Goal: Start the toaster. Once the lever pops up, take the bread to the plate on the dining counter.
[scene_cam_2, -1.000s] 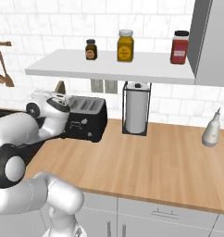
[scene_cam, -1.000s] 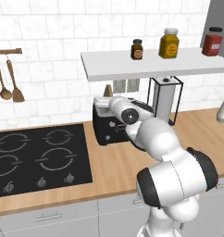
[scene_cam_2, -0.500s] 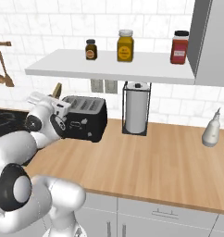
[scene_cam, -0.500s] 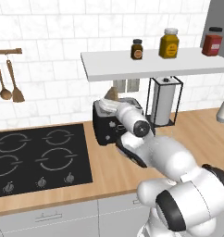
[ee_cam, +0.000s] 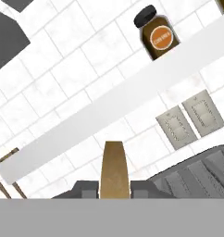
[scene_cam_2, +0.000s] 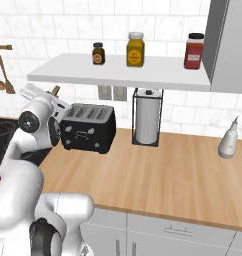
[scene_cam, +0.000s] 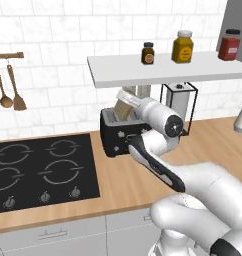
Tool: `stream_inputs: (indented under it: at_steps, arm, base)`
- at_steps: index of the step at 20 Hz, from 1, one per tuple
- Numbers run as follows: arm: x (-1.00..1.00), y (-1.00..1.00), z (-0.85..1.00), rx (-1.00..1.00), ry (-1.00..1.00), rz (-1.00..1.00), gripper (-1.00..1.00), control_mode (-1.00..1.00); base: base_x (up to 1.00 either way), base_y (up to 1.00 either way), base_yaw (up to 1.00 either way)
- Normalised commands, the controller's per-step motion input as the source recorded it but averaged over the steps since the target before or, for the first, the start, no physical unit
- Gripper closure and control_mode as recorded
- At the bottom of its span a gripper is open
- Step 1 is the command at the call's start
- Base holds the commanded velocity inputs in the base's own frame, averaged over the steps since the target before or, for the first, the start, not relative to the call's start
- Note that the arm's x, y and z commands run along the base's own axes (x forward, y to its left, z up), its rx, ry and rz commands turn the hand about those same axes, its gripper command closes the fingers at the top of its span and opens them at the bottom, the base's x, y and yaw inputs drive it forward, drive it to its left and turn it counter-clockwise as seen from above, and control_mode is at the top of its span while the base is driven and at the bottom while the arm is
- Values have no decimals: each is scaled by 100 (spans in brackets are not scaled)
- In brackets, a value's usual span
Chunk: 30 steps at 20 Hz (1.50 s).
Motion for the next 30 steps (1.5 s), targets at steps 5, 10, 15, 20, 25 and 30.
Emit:
stream_inputs:
  at_steps: [5, 10, 15, 20, 25, 30]
  arm:
    - [-99, -24, 52, 9, 26, -5, 100, -100]
    - [-100, -38, 12, 3, 23, -8, 100, -100]
    - [-87, -49, 0, -1, 19, -6, 100, -100]
    - [-38, -56, 1, -8, 7, 0, 100, -100]
    - [-21, -28, 1, -12, 4, 0, 100, -100]
    - [-34, -5, -1, -18, 0, 0, 100, -100]
  base:
    - [0, 0, 0]
    - [0, 0, 0]
    - [0, 0, 0]
    - [0, 0, 0]
    - [0, 0, 0]
    - [0, 0, 0]
